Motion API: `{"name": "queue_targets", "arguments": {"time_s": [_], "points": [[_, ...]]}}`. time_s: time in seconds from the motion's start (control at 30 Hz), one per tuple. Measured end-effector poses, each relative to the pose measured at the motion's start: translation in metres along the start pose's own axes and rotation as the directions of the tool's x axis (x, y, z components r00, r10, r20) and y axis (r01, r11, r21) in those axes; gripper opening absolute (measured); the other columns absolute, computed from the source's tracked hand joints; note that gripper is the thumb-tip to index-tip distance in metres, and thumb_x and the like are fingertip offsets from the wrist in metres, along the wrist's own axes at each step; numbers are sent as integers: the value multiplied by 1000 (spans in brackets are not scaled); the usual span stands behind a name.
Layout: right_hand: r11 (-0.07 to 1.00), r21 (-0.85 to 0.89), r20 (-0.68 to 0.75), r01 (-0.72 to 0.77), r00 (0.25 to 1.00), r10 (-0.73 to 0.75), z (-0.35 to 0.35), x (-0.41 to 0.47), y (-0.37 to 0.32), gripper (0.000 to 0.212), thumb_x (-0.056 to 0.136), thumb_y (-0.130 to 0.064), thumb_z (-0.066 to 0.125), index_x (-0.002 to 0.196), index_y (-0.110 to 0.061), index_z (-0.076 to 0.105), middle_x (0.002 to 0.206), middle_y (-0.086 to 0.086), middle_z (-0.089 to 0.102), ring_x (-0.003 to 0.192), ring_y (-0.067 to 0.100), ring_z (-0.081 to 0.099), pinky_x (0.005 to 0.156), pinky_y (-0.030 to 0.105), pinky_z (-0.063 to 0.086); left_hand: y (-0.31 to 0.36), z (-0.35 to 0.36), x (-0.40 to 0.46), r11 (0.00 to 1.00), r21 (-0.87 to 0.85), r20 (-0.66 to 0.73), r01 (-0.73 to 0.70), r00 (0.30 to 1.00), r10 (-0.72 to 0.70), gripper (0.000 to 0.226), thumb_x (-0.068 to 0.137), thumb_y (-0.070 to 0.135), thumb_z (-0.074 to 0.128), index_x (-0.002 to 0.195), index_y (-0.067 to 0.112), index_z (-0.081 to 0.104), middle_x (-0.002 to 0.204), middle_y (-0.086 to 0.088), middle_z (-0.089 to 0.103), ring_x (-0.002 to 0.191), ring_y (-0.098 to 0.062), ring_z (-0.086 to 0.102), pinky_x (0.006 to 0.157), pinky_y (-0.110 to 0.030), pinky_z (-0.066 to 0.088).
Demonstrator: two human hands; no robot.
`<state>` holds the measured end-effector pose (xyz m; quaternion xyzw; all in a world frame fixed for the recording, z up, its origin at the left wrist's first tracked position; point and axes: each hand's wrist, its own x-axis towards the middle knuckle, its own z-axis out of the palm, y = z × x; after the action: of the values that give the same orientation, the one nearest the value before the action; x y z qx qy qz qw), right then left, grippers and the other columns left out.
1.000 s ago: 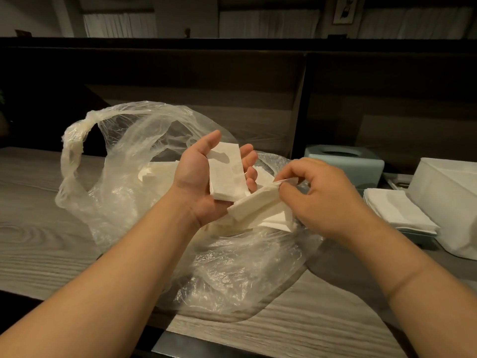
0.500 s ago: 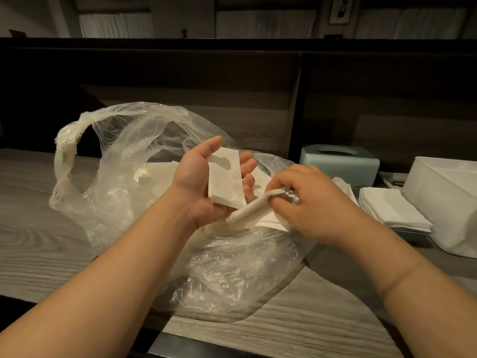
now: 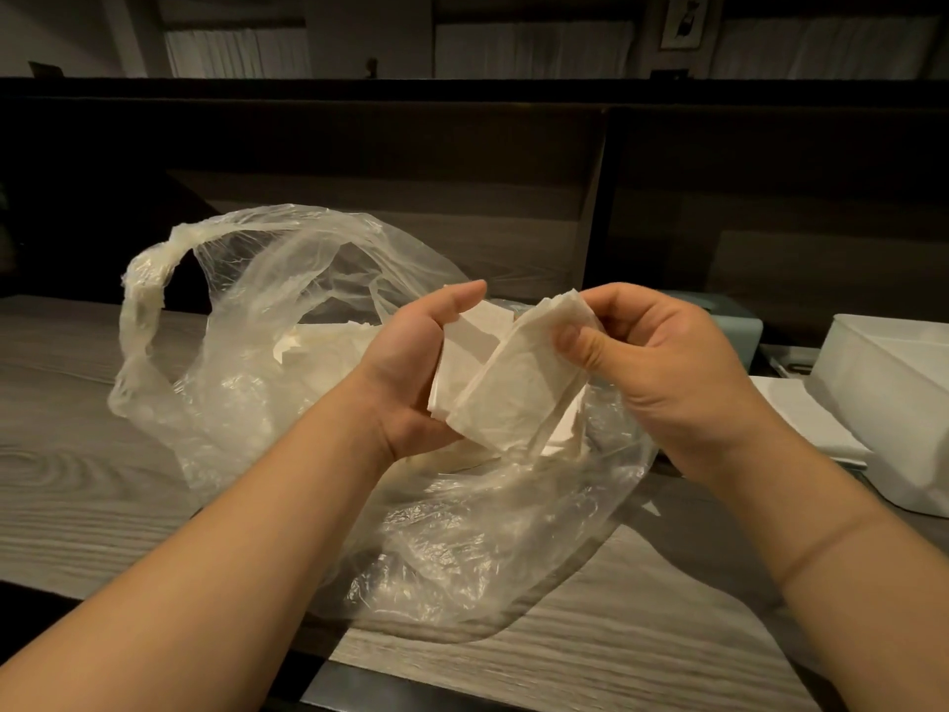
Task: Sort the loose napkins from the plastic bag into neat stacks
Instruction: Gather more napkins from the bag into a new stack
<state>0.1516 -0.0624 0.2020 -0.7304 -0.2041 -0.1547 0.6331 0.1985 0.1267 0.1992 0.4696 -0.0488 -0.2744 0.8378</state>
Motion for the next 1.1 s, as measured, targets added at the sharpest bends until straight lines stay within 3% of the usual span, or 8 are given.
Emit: {"name": "queue_targets", "arguments": {"time_s": [0.1,0.23,0.43,0.53,0.63,0.73,0.93,1.1], "points": [[1000,-19,-5,11,1000,-11,0,0,0,21,81,-22,72,102,-19,74,96,-3,78,92,12,73,78,20,57,-2,0,-2,995,103,43,-1,999,-4,54,89,46,58,121,4,73,120,-19,68,106,-35,64,115,-53,41],[999,-41,-2,3,1000,-3,2,-2,-2,23,82,-20,72,104,-20,72,98,-3,78,93,12,74,77,23,60,-4,3,-4,985,172,95,5,995,-21,55,93,50,53,119,6,73,115,-19,71,96,-34,70,93,-47,55],[988,-150,-48,-24,999,17,5,-4,2,10,93,-22,70,103,-23,73,92,-6,74,66,3,65,54,19,52,-7,5,-5,961,272,169,49,981,-98,74,97,68,34,112,11,79,112,-23,71,95,-39,71,90,-50,58],[990,-141,-108,-26,994,11,6,-4,6,13,93,-21,71,106,-25,71,96,-6,74,82,8,71,57,20,55,-9,2,-2,953,293,205,72,969,-136,85,97,75,27,131,10,70,119,-25,66,98,-40,68,98,-51,53],[992,-124,-136,-39,990,22,8,-3,7,12,93,-21,71,106,-23,70,93,-6,74,81,10,72,53,21,54,-9,3,-1,941,330,216,70,965,-147,88,95,78,28,140,9,58,118,-26,66,97,-40,67,98,-51,53],[990,-131,-131,-49,991,32,11,-4,8,8,93,-21,72,100,-23,70,88,-10,74,81,8,72,55,21,55,-9,3,-1,939,338,211,61,968,-139,88,93,80,30,131,9,65,113,-25,69,93,-39,69,91,-51,57],[955,-296,-152,-8,988,-39,13,-6,8,3,95,-31,69,93,-33,69,89,-18,69,88,7,69,68,40,64,-8,6,-5,930,365,247,54,957,-152,78,82,78,44,106,12,79,100,-18,71,84,-31,70,80,-41,61],[968,-245,-169,55,981,-98,12,-5,7,5,96,-26,67,91,-27,68,86,-13,67,84,10,66,61,27,59,-9,5,-3,951,295,303,94,935,-187,82,95,74,35,134,7,60,101,-22,70,84,-34,70,85,-44,58]]}}
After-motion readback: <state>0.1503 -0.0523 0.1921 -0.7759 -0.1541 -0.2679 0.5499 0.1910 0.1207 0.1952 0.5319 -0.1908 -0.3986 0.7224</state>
